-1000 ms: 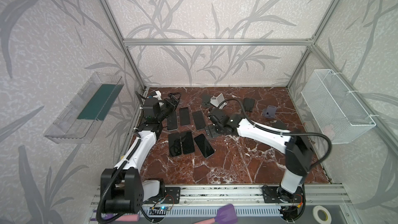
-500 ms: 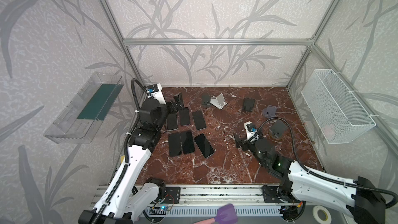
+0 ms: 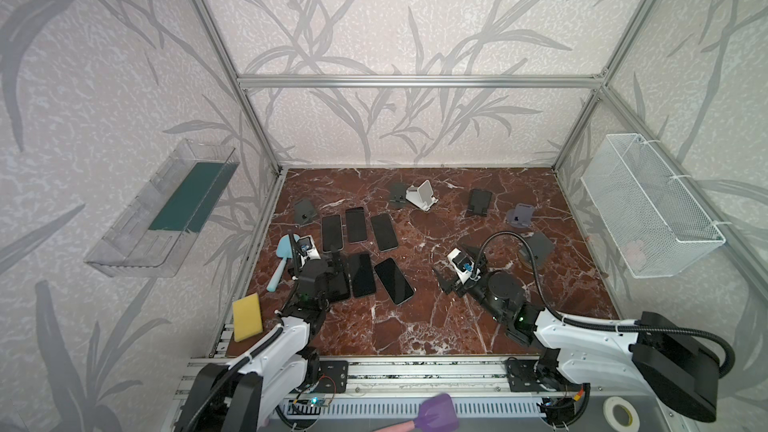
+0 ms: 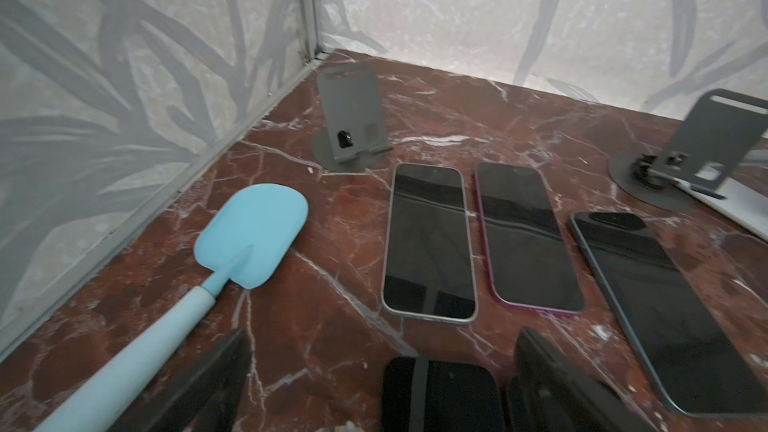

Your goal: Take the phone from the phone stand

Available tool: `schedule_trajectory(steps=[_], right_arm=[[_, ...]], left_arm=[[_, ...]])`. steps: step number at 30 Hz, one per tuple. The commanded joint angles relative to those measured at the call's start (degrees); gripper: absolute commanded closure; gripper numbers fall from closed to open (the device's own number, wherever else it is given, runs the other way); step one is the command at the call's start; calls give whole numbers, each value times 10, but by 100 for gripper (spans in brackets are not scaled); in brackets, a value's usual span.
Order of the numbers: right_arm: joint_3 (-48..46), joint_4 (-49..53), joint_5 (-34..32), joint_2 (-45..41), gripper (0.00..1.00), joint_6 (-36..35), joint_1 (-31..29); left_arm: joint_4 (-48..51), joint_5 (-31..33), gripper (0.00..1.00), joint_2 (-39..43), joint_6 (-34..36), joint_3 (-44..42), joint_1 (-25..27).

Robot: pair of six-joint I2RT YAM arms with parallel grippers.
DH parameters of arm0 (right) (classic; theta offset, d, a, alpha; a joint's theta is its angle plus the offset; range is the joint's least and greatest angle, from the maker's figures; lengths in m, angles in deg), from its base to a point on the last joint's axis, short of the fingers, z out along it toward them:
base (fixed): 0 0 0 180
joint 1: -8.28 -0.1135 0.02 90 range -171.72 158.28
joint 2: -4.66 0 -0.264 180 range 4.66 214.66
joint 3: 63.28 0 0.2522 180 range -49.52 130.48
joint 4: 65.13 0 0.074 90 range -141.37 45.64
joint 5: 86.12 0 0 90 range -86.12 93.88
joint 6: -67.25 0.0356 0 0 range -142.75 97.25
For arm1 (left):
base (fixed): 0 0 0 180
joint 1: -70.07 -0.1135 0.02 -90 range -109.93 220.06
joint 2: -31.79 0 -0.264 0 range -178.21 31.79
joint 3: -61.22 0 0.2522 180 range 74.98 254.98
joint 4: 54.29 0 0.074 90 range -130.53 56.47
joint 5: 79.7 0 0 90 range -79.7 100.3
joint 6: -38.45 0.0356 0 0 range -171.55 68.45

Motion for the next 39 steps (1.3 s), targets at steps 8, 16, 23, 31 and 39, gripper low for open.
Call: schedule_trajectory(steps=[8,16,23,31,39], right_arm=[[-14,-69,58,27,1,5,44],[-31,-102,44,38,1,85,106],[-36,-114,4,40,1,101,153],[-3,-20,-34,-19,1,6,205],[2,87,-44,-49,1,-9,282]], left_arm=[[-426,-22,1,-307,127,10,-53],[-244,-117,1,-329,121,116,-94],[-193,-179,1,-322,106,136,-122],[-194,-177,1,-321,106,136,-122],[-194,-176,1,-321,106,136,-121]])
